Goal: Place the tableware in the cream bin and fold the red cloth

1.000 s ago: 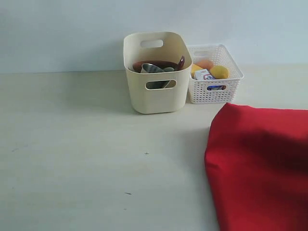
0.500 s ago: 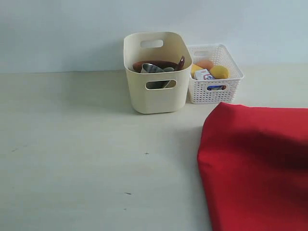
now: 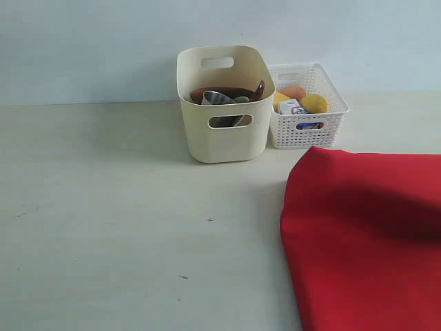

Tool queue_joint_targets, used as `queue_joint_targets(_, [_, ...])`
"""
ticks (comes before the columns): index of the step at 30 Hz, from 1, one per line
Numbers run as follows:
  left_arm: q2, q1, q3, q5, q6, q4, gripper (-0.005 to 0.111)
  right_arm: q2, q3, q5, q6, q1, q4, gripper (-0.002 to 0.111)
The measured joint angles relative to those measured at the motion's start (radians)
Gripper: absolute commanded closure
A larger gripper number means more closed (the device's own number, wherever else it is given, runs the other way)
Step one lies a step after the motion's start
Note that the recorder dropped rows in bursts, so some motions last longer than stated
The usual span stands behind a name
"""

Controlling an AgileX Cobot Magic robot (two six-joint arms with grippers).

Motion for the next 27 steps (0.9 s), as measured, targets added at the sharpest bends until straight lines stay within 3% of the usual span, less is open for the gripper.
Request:
queue_joint_targets(5, [0.000,0.000,0.000,0.000,0.000,0.000,0.107,0.053,-0.057,-0.075,-0.032,-0.006,0.057,0.028])
queue_joint_targets(11, [0.000,0.000,0.000,0.000,0.000,0.000,0.107,0.222,-0.176,-0.085,-0.095,-0.091,0.114,0.028])
queue_joint_targets(13, [0.000,0.000,0.000,0.000,0.000,0.000,0.107,0.272,-0.214,-0.054,-0.172,-0.100,0.171,0.033])
queue_joint_targets(17, [0.000,0.000,0.014,-0.008,0.000,0.015,0.107,0.365,-0.279,0.112,-0.367,-0.102,0.380,0.061])
queue_joint_targets(23, [0.000,0.073,0.107,-0.015,0.000,0.089,0.107,0.426,-0.310,0.151,-0.391,-0.102,0.400,0.108])
queue_joint_targets(27, [-0.014,0.124,0.172,-0.015,0.000,0.098,0.107,0.428,-0.311,0.104,-0.391,-0.105,0.404,0.108])
